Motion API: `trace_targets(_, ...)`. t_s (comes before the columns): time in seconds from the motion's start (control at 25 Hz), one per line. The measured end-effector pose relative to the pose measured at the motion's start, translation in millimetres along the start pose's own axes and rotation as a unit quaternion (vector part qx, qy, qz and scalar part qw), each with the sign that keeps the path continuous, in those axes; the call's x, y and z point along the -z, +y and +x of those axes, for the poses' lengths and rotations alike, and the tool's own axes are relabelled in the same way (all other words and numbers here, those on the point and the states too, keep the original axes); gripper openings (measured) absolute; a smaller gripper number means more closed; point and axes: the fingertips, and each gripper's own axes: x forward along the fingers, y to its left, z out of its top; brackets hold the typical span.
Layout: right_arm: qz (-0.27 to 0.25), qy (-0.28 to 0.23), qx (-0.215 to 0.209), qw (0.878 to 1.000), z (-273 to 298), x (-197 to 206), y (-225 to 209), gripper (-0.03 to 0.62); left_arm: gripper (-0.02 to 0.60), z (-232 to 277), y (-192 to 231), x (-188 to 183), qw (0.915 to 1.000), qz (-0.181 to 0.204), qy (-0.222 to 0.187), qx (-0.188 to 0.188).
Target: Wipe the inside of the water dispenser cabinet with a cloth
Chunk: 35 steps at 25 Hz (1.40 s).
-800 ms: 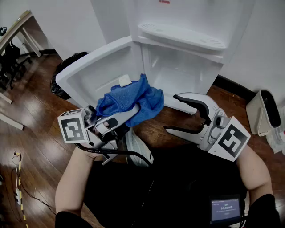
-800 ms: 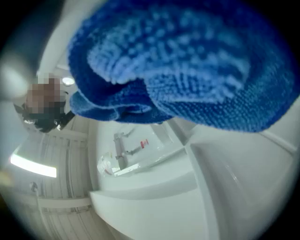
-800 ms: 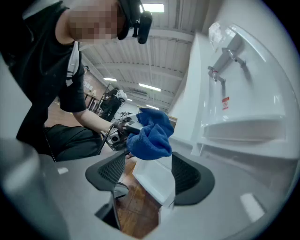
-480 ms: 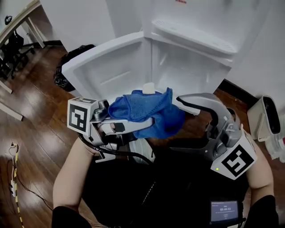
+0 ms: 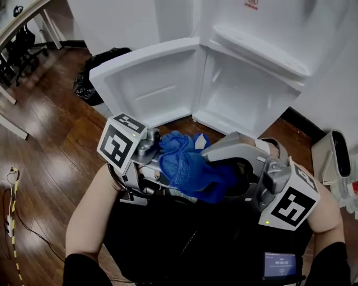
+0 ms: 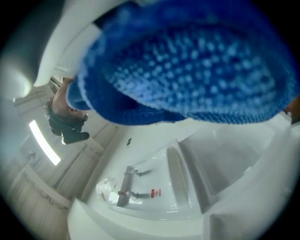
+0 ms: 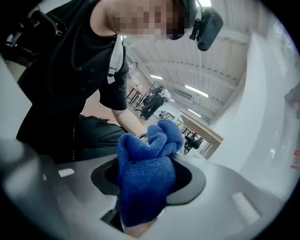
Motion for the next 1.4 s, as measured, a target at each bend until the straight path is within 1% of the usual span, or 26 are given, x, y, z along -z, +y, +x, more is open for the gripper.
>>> trace_targets(0.08,0.018,-0.005,0.015,1.000,-1,-1,-2,0.194,0.263,0,-7,-2,0.9992,0.039,-0.001,0.004)
trace_targets(0.12,0.039,-0.009,0.023,0.999,-4,1,-4,0.167,0.318,1,-10,-1,0.9977,0.068,0.006,0.004)
trace_targets(0.16,0.073,-0.020,0.035,0.997,-8,4,-10,0.156,0.382,2,-12,2,0.9946,0.103,0.017,-0.003)
trace_targets(0.2,0.120,-0.040,0.054,0.991,-14,7,-19,0.153,0.414,4,-12,5,0.9896,0.140,0.030,-0.016)
trace_targets(0.28,0.217,-0.101,0.104,0.965,-32,8,-45,0.152,0.445,5,-8,6,0.9761,0.204,0.041,-0.062)
trace_targets(0.32,0.251,-0.126,0.131,0.951,-42,10,-59,0.152,0.446,4,-5,0,0.9673,0.234,0.030,-0.093)
trace_targets(0.36,0.272,-0.144,0.159,0.938,-54,14,-74,0.152,0.445,-2,-3,-14,0.9552,0.265,0.005,-0.132)
trace_targets(0.4,0.286,-0.156,0.187,0.927,-66,19,-89,0.153,0.445,-12,-3,-33,0.9373,0.298,-0.031,-0.178)
trace_targets(0.44,0.299,-0.163,0.213,0.916,-77,24,-103,0.154,0.440,-28,-6,-55,0.9116,0.333,-0.073,-0.230)
trace_targets(0.48,0.314,-0.168,0.236,0.904,-87,28,-115,0.155,0.422,-48,-12,-76,0.8769,0.370,-0.116,-0.284)
trace_targets(0.52,0.327,-0.169,0.257,0.894,-95,31,-126,0.156,0.392,-74,-21,-94,0.8335,0.405,-0.155,-0.342)
trace_targets(0.56,0.338,-0.168,0.276,0.884,-101,32,-137,0.158,0.376,-106,-30,-108,0.7828,0.434,-0.185,-0.406)
trace_targets(0.6,0.346,-0.165,0.292,0.876,-106,33,-147,0.160,0.376,-143,-38,-117,0.7276,0.451,-0.208,-0.473)
trace_targets(0.64,0.351,-0.161,0.305,0.871,-108,33,-156,0.161,0.376,-184,-42,-121,0.6743,0.453,-0.221,-0.539)
trace_targets(0.68,0.354,-0.156,0.313,0.867,-109,33,-165,0.161,0.377,-224,-40,-123,0.6320,0.442,-0.225,-0.595)
trace_targets(0.72,0.357,-0.152,0.318,0.865,-107,32,-172,0.161,0.377,-260,-31,-122,0.6080,0.423,-0.219,-0.635)
trace_targets(0.76,0.358,-0.150,0.318,0.865,-104,31,-179,0.163,0.391,-289,-16,-121,0.6034,0.402,-0.208,-0.657)
trace_targets(0.8,0.360,-0.149,0.316,0.865,-98,29,-184,0.163,0.420,-309,1,-120,0.6123,0.382,-0.196,-0.664)
trace_targets(0.84,0.363,-0.149,0.313,0.865,-92,28,-188,0.164,0.443,-320,16,-121,0.6268,0.367,-0.184,-0.662)
trace_targets(0.92,0.374,-0.151,0.307,0.862,-78,27,-191,0.164,0.443,-321,39,-120,0.6544,0.358,-0.154,-0.648)
trace_targets(0.96,0.380,-0.152,0.306,0.860,-73,26,-192,0.164,0.443,-316,46,-120,0.6643,0.358,-0.140,-0.641)
trace_targets(1.0,0.384,-0.152,0.304,0.858,-69,26,-192,0.166,0.439,-310,51,-119,0.6701,0.359,-0.128,-0.637)
trace_targets(1.12,0.390,-0.153,0.299,0.857,-67,26,-192,0.167,0.384,-297,51,-113,0.6676,0.368,-0.132,-0.634)
trace_targets(1.16,0.390,-0.153,0.297,0.858,-67,25,-191,0.169,0.366,-292,46,-108,0.6701,0.369,-0.138,-0.629)
trace_targets(1.32,0.373,-0.130,0.307,0.866,-69,26,-191,0.170,0.309,-252,18,-71,0.6954,0.353,-0.114,-0.615)
trace_targets(1.4,0.361,-0.107,0.322,0.868,-73,32,-200,0.170,0.249,-230,11,-54,0.6937,0.345,-0.093,-0.625)
